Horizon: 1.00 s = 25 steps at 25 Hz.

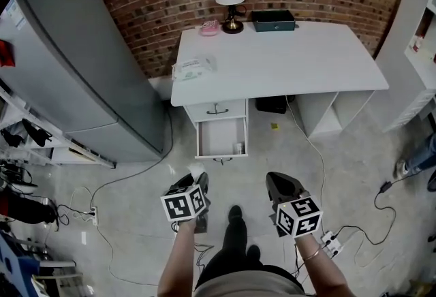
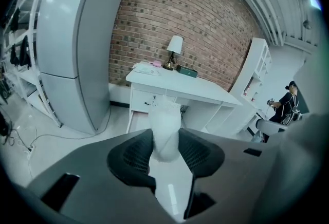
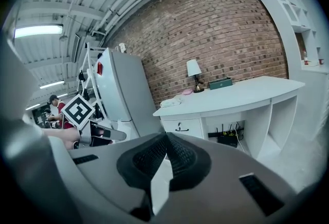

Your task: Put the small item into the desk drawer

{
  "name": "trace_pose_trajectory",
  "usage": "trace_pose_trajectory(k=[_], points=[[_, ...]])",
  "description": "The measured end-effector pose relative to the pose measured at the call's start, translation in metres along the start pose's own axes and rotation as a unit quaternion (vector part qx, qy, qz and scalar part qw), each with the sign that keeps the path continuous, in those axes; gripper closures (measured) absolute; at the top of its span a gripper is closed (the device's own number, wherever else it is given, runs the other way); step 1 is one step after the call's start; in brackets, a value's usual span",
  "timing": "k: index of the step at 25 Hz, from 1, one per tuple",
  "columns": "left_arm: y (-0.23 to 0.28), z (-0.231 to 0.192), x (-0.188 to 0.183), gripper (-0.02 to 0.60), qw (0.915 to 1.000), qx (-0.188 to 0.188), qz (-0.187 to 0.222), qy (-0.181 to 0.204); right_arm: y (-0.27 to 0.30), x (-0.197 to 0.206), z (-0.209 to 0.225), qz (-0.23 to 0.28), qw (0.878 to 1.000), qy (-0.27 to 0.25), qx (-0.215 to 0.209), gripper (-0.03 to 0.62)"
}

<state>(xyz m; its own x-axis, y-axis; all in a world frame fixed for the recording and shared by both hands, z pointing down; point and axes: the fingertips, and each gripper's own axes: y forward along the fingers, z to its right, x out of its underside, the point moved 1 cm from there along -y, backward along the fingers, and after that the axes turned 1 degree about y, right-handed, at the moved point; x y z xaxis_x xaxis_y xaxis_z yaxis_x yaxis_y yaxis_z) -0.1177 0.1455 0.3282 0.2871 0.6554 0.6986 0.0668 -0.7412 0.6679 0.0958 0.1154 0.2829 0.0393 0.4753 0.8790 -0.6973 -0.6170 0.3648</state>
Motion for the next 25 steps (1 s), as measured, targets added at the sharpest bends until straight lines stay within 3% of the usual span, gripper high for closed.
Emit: trace_pose_trajectory(k=[13,25], points=[[0.123,-0.070,-0.086,0.405,0.9992,0.008,-0.039,-0.005,0.161,-0.048,0.027,-0.035,0.999,0.006,0.014,0.586],[0.196,-0.100,-0.086,0.405,0.9969,0.013,-0.077,-0.004,0.227,-0.027,0.056,-0.065,0.997,0.029,0.029,0.586]])
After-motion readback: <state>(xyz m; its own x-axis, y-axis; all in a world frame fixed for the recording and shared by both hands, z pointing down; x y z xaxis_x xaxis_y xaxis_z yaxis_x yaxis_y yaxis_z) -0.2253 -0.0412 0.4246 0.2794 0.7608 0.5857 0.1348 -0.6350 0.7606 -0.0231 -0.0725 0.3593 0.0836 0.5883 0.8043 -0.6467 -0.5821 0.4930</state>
